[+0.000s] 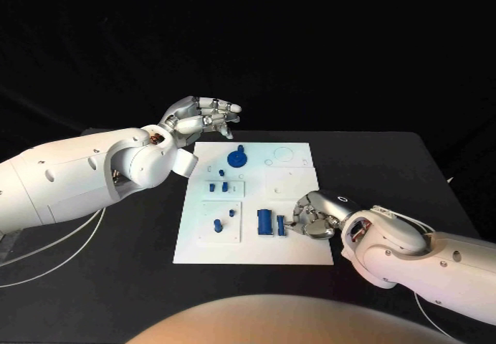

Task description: Assemble the parts on the task board

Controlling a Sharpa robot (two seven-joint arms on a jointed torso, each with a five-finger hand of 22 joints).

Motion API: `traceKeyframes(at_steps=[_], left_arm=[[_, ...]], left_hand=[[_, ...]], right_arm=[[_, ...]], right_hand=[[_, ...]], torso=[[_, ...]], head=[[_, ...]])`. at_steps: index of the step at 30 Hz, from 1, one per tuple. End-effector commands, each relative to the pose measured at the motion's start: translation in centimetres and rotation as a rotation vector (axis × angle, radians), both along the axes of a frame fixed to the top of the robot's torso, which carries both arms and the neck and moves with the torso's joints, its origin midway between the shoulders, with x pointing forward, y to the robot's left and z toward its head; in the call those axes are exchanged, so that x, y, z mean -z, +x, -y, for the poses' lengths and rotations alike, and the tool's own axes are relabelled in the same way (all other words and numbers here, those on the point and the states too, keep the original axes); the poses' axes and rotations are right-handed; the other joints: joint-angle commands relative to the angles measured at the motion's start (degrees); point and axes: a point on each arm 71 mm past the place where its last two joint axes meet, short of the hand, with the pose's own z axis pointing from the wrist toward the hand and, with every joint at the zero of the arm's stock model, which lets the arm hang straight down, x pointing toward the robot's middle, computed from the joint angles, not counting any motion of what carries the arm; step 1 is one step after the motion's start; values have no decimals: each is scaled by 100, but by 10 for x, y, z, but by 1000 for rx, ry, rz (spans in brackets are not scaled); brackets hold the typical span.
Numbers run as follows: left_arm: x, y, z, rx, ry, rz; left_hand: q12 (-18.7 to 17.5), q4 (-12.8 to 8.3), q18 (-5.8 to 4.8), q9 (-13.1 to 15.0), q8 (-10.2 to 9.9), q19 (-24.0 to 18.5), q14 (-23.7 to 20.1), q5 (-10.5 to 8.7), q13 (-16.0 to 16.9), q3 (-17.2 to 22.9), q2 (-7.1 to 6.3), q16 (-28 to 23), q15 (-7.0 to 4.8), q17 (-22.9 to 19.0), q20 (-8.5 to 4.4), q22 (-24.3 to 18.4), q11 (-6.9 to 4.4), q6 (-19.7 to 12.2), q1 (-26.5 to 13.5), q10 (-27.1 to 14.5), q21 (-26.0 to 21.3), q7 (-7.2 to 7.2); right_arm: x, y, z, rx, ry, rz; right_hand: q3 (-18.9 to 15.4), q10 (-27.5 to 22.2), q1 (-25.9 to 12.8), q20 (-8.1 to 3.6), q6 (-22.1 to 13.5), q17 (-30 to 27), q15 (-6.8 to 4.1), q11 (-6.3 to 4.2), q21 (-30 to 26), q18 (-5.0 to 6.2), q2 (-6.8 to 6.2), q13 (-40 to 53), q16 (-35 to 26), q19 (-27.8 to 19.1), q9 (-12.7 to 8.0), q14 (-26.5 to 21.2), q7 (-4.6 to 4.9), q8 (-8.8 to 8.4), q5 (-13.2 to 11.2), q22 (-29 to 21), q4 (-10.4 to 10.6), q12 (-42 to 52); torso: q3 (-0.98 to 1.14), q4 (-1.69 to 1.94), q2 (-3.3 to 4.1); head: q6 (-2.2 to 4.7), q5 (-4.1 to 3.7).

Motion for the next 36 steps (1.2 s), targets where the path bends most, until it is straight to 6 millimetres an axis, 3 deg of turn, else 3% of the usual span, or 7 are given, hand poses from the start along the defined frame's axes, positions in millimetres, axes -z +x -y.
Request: traceKeyframes(at_steps=[1,13,21,32,33,34,36], left_arm=[[0,0,3,7,-10,10],[18,7,-4,-139,-82,-16],[43,24,-23,-273,-126,-43],[72,37,-39,-369,-147,-43],[73,37,-40,-377,-142,-41],[74,36,-37,-339,-104,-78],[74,35,-36,-340,-102,-77]], left_hand=[[22,25,73,7,-16,44,-43,23,1,4,36,30,13,-6,-3,-7,-6,-24,-9,-42,-26,1],[-119,198,40,62,-9,-331,-618,2,-110,58,-23,-610,171,-299,152,-344,108,-76,-114,-384,-649,57],[-896,537,86,154,72,-729,-1087,-44,-413,114,-141,-2687,468,-1067,664,-1721,234,-223,-97,-240,-2889,96],[-2278,756,-200,-121,-219,-967,-1792,-112,-419,-346,-98,-4568,822,-1496,738,-2511,490,-459,4,-323,-4483,-156],[-2418,756,-241,-150,-276,-1120,-2004,-116,-418,-410,-81,-4726,837,-1553,738,-2521,498,-492,22,-425,-4597,-180],[-3100,-134,-974,-1358,-1615,-4617,-5713,-2016,-775,-2673,1000,-5964,-348,-2135,-933,-2863,-768,-4876,-2375,-5315,-5331,-1155],[-3100,-134,-974,-1358,-1615,-4617,-5713,-2016,-775,-2673,1000,-5964,-348,-2135,-933,-2863,-768,-4876,-2600,-5315,-5331,-1155]], right_arm=[[-11,14,9,55,242,-37],[-28,81,57,245,678,-149],[-35,125,81,343,881,-97],[-32,157,86,355,956,-47],[-32,157,86,357,960,-47],[-29,156,88,391,867,-35],[-30,155,87,393,872,-34]], right_hand=[[-6,-207,123,64,-197,242,104,58,-541,75,64,35,-176,15,-29,324,67,-109,135,1038,47,-306],[126,-1776,766,275,-890,-1224,330,332,-3086,488,236,-1490,-1182,-936,-74,-204,376,-423,267,226,-274,-2686],[712,-3342,1109,850,-1614,-4025,943,944,-6571,729,231,-3768,-4459,-2690,-478,-2602,919,-868,151,-1849,-490,-4768],[955,-3181,919,1393,-1420,-5481,1429,1209,-7500,796,339,-6105,-6878,-3596,-1320,-3578,1082,-1555,13,-4161,-892,-5985],[913,-3168,886,1422,-1418,-5615,1446,1227,-7500,786,354,-6302,-7038,-3630,-1390,-3581,1066,-1619,14,-4408,-931,-6081],[-2054,-8197,-1201,-145,-5693,-7493,492,79,-7859,-262,950,-7490,-8586,-8399,-3896,-8403,-344,-2636,-833,-7495,-1514,-6957],[-2054,-8197,-1469,-145,-5693,-7493,492,79,-7859,-262,950,-7490,-8586,-8399,-3896,-8403,-344,-2636,-833,-7495,-1514,-6957]], torso=[[-31,-1,-56],[-117,-63,-354],[-81,-117,-577],[-7,-93,-707],[0,-88,-712],[-38,-103,-657],[-35,-88,-652]], head=[[1,-16],[212,-37],[502,-24],[907,-45],[914,-46],[859,-54],[876,-64]])
